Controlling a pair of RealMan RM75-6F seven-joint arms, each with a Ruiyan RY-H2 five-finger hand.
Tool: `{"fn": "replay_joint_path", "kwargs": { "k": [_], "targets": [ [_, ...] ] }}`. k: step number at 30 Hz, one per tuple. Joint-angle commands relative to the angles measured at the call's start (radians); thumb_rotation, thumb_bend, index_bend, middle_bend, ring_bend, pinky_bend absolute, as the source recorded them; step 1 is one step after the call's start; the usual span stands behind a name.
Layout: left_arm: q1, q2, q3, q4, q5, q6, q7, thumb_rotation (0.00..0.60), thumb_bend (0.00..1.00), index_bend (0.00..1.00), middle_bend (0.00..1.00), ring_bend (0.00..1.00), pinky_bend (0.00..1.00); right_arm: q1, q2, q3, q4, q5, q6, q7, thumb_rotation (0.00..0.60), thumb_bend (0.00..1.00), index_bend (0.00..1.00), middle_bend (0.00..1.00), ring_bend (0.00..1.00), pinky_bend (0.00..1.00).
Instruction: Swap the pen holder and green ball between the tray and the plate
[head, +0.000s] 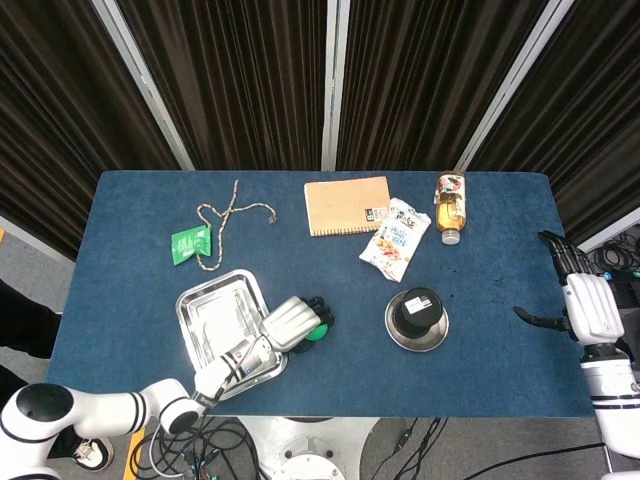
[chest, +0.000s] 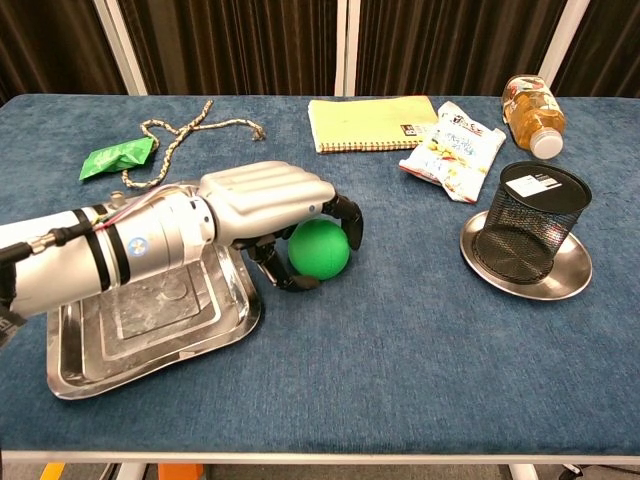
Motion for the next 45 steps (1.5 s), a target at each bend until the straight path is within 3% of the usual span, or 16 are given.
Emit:
{"fn": "replay_joint_path", "kwargs": {
  "k": [1, 10, 15, 21, 27, 34, 39, 45],
  "targets": [
    [-0.002, -0.004, 0.001, 0.004, -0.006, -0.002, 0.001, 0.6, 0.28, 0.37, 0.3, 0.25, 0.55, -0.001, 0.0, 0.001, 0.001, 0.001, -0.001, 0.001, 0.6, 0.04, 0.0, 0.04, 0.0, 0.09],
    [0.002, 0.003, 0.001, 0.002, 0.005, 0.031, -0.021, 0.6, 0.32, 0.42, 0.36, 0.31, 0.59, -0.004, -0.003, 0.007, 0.004, -0.001, -0.004, 0.003, 0.6, 0.05, 0.0, 0.04, 0.0, 0.09],
    [0.034, 0.04, 0.017, -0.056, 0.024, 0.094, -0.001, 0.6, 0.32, 0.42, 0.36, 0.31, 0.59, -0.007, 0.006, 0.015, -0.009, -0.005, 0.007, -0.004, 0.6, 0.05, 0.0, 0.04, 0.0, 0.09],
    [0.145, 0.135, 0.059, -0.172, -0.018, 0.21, 0.081, 0.6, 0.32, 0.42, 0.36, 0.31, 0.59, -0.006, 0.014, 0.016, -0.034, -0.015, 0.008, -0.025, 0.6, 0.05, 0.0, 0.04, 0.0, 0.09],
    [0.271, 0.195, 0.129, -0.193, -0.085, 0.282, 0.071, 0.6, 0.32, 0.43, 0.36, 0.31, 0.58, 0.0, 0.004, 0.016, -0.04, -0.019, 0.0, -0.039, 0.6, 0.05, 0.0, 0.04, 0.0, 0.09],
    [0.306, 0.218, 0.141, -0.148, -0.065, 0.285, -0.021, 0.6, 0.31, 0.38, 0.32, 0.23, 0.52, 0.002, -0.002, 0.019, -0.046, -0.02, 0.001, -0.052, 0.6, 0.06, 0.0, 0.04, 0.0, 0.09],
    [0.31, 0.218, 0.141, -0.134, -0.022, 0.293, -0.05, 0.6, 0.21, 0.21, 0.17, 0.12, 0.45, -0.001, -0.001, 0.021, -0.051, -0.017, 0.005, -0.059, 0.6, 0.05, 0.0, 0.04, 0.0, 0.09],
    [0.324, 0.216, 0.139, -0.123, 0.004, 0.307, -0.063, 0.6, 0.15, 0.12, 0.11, 0.07, 0.4, -0.004, -0.001, 0.02, -0.051, -0.015, 0.003, -0.06, 0.6, 0.05, 0.0, 0.04, 0.0, 0.09]
  ]
}}
